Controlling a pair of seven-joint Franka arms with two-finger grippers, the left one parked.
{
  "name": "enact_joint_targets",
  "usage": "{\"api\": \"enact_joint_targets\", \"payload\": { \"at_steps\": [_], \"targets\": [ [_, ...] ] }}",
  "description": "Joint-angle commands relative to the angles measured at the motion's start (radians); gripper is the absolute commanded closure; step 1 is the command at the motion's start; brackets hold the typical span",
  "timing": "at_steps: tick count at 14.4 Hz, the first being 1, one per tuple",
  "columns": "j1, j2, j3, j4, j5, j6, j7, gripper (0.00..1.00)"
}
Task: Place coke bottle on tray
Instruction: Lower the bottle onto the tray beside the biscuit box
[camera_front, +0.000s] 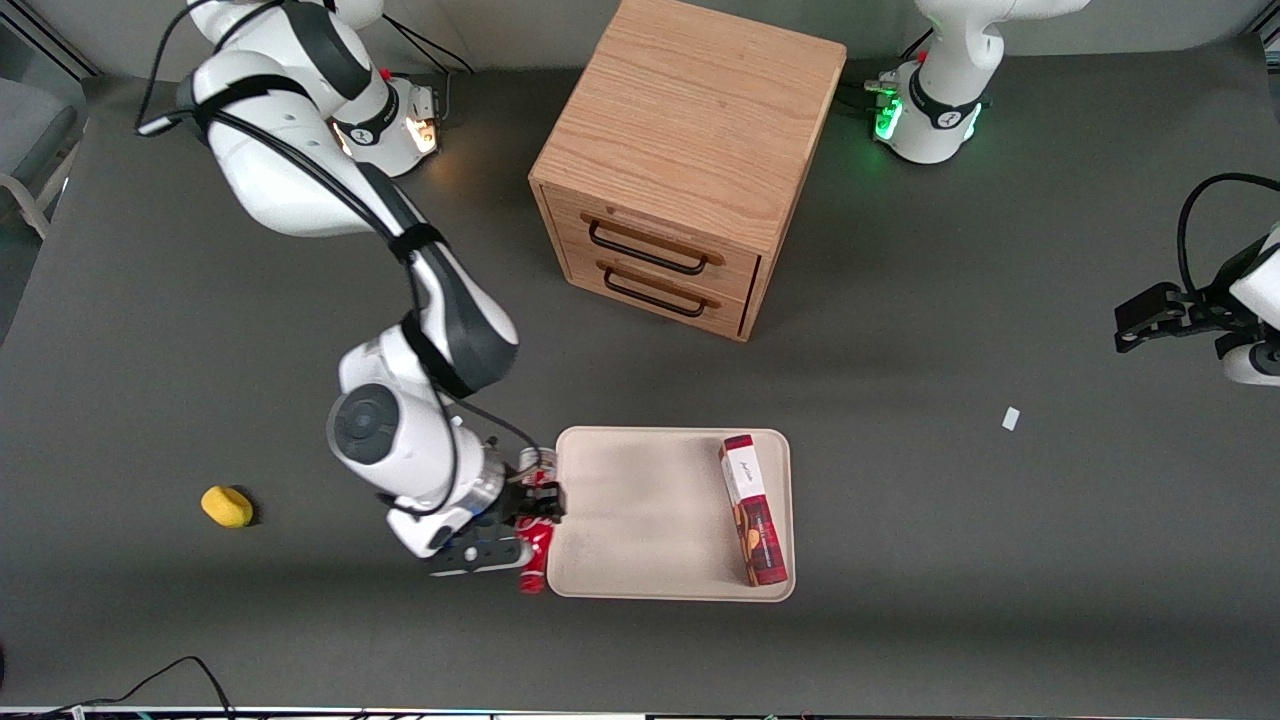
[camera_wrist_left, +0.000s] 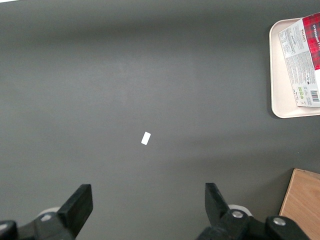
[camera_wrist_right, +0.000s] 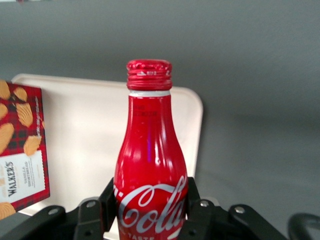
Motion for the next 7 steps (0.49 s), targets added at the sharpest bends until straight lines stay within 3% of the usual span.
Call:
{"api": "enact_joint_targets", "payload": {
  "at_steps": [1,5,7],
  "targets": [
    [0.007,0.065,0.002,0.055,-0.012,-0.006,0.041,1.0],
    [0.009,0.149,0.007,0.048,-0.008,0.102,0.087,0.97],
    [0.009,0.169,0.007,0.046,-0.008,0.129,0.087,0.77]
  ]
}}
